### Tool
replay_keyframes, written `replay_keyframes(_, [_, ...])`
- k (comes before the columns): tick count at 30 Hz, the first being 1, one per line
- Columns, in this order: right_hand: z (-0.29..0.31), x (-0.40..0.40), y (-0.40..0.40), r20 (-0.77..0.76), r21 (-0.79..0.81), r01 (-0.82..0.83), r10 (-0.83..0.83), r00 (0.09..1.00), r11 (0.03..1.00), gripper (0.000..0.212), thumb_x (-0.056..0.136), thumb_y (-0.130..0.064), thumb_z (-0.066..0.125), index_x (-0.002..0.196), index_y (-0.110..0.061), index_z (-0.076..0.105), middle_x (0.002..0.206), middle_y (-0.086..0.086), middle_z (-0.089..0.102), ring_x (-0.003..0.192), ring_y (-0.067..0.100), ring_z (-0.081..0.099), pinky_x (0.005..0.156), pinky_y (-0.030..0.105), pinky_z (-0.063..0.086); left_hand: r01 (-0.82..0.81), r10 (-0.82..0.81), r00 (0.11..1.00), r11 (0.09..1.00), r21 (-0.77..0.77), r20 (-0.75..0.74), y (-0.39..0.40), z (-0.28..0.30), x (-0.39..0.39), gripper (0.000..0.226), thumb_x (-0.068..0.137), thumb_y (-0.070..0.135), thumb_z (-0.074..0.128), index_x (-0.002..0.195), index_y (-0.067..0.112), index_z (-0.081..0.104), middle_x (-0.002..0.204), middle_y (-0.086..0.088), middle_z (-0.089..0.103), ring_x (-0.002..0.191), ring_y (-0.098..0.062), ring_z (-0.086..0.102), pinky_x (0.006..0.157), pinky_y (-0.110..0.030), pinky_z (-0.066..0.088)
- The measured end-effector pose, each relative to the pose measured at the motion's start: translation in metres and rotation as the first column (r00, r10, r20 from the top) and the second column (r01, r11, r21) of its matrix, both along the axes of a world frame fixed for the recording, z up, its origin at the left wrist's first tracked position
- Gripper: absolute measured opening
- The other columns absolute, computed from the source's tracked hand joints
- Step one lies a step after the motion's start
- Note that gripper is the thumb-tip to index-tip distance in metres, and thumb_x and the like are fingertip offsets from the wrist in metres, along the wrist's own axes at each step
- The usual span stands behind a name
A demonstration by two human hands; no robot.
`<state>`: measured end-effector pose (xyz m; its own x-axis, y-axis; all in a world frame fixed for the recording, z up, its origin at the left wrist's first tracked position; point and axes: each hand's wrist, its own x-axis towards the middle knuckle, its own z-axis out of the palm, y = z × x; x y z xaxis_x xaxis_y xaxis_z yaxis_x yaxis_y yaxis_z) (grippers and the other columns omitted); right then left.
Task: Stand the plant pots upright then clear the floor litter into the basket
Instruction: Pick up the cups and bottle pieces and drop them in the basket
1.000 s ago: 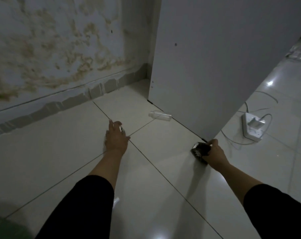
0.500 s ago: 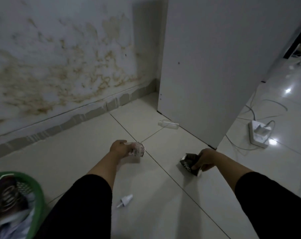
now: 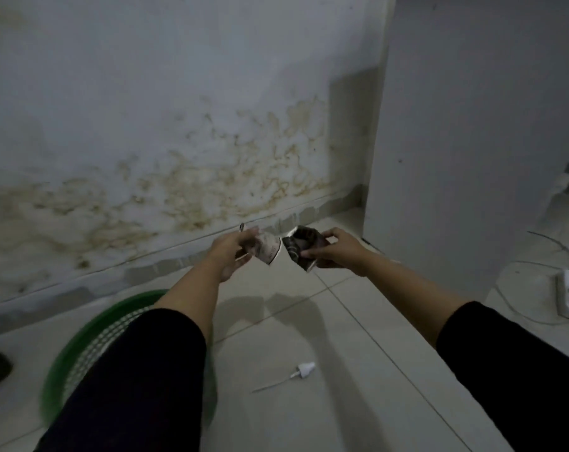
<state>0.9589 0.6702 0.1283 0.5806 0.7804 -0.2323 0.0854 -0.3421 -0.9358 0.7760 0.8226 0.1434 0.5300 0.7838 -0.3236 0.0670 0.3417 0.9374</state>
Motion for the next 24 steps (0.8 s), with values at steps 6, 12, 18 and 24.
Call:
replay_keyframes(6, [0.025, -0.072, 0.047, 0.033, 0.091, -0.136, 0.134, 0.991, 0.987, 0.065, 0.072, -0.045, 0.082, 0.121, -0.016, 0.050, 0.116, 0.004, 0.058, 0.102, 0.021, 0.057, 0.087, 0.040, 0.048, -0.242, 0.240, 0.964, 0.970, 0.004, 0.112, 0.013, 0.045, -0.092, 0.020, 0.084, 0.027, 0.069, 0.093, 0.012, 0.059, 0.088, -0.002, 0.061, 0.080, -0.014, 0.056, 0.067, -0.024, 0.046])
replay_keyframes(12, [0.029, -0.135, 0.071, 0.055, 0.007, -0.433, 0.432, 0.900, 0.901, 0.065, 0.073, -0.057, 0.077, 0.122, -0.026, 0.047, 0.117, 0.003, 0.058, 0.101, 0.018, 0.059, 0.086, 0.039, 0.047, -0.275, 0.272, 0.958, 0.961, -0.025, -0.095, 0.006, 0.047, -0.176, 0.017, 0.087, 0.026, 0.064, 0.088, 0.011, 0.057, 0.084, -0.006, 0.056, 0.073, -0.020, 0.054, 0.063, -0.028, 0.047])
replay_keyframes(18, [0.011, -0.187, 0.082, 0.279, -0.089, -0.659, 0.654, 0.703, 0.747, 0.070, 0.071, -0.046, 0.083, 0.119, -0.019, 0.040, 0.106, 0.011, 0.066, 0.090, 0.022, 0.065, 0.083, 0.040, 0.055, -0.125, 0.090, 0.898, 0.991, -0.053, -0.430, 0.001, 0.024, -0.230, 0.040, 0.082, 0.020, 0.072, 0.114, 0.005, 0.054, 0.096, -0.010, 0.055, 0.084, -0.022, 0.055, 0.075, -0.031, 0.049])
replay_keyframes(24, [-0.021, -0.224, 0.085, 0.697, -0.257, -0.520, 0.529, 0.485, 0.815, 0.073, 0.076, -0.068, 0.066, 0.128, -0.025, 0.038, 0.122, 0.007, 0.058, 0.109, 0.030, 0.055, 0.091, 0.046, 0.041, -0.092, 0.229, 0.696, 0.968, 0.232, -0.680, 0.011, 0.001, -0.252, 0.070, 0.070, 0.043, 0.081, 0.120, 0.000, 0.060, 0.127, -0.021, 0.058, 0.115, -0.035, 0.056, 0.082, -0.028, 0.044])
